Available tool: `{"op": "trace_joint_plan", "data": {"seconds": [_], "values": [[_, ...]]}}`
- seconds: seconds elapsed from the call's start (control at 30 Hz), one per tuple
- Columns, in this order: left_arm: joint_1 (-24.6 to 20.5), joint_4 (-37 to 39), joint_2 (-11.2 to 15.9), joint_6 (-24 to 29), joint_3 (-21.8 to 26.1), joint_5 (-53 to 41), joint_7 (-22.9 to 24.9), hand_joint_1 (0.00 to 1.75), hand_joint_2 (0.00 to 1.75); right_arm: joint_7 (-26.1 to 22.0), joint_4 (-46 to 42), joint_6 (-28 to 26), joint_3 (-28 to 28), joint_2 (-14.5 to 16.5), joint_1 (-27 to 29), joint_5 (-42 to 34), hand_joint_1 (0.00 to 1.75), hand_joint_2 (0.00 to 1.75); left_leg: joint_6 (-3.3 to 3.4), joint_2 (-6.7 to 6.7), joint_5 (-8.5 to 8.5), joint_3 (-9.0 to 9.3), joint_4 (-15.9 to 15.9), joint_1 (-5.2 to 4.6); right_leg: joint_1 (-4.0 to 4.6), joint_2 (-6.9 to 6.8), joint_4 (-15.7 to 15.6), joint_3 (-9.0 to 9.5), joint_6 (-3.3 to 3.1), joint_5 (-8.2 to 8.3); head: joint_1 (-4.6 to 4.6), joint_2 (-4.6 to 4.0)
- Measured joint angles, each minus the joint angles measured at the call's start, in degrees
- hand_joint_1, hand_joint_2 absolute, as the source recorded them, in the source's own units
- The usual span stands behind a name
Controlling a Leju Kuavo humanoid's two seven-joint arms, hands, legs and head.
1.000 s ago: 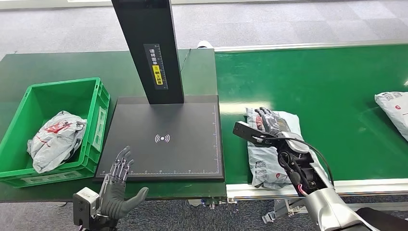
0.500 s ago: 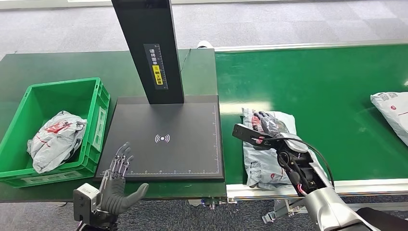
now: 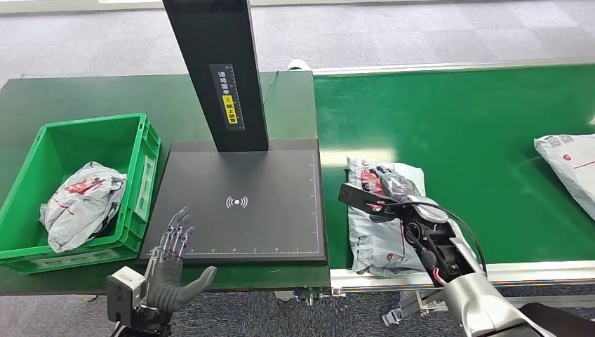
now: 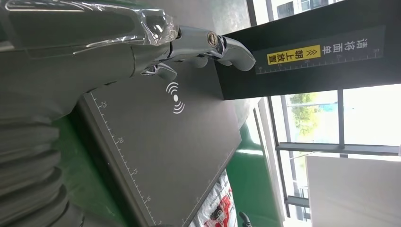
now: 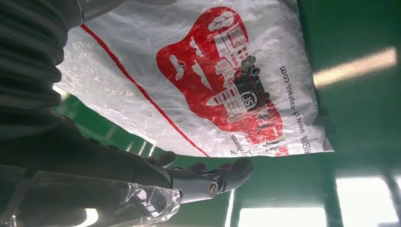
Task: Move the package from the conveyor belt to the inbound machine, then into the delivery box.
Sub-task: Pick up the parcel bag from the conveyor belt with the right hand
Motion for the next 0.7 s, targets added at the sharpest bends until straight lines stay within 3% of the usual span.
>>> {"op": "trace_joint_plan", "data": {"seconds": [0.27,0.5,0.7], "values": [[-1.2,1.4,0.0,-0.5,-0.3,0.0,0.1,0.0,1.75,-0.2,3.8,2.4,1.3,1.4,-0.8,-0.5,0.0,1.75,0.0,0.0,0.0,0.0,0.0,0.0,0.0,0.0,0.0,0.0,0.0,0.0,0.01,0.0],[-3.7,3.8,-0.3,-0.5,-1.2,0.2,0.3,0.0,1.75,-3.7,10.0,7.4,5.1,4.3,-2.6,-0.6,0.0,1.75,0.0,0.01,0.0,0.03,0.0,0.0,0.0,0.01,0.0,0.0,0.0,0.0,0.01,0.0],[-5.6,6.0,-0.3,-0.4,-2.2,1.0,0.6,0.0,1.75,-5.1,13.0,7.8,8.1,5.1,-3.4,-2.1,0.0,1.75,0.0,0.01,0.0,0.06,0.0,0.0,0.0,0.01,0.0,0.01,0.0,0.0,0.01,0.0]]}}
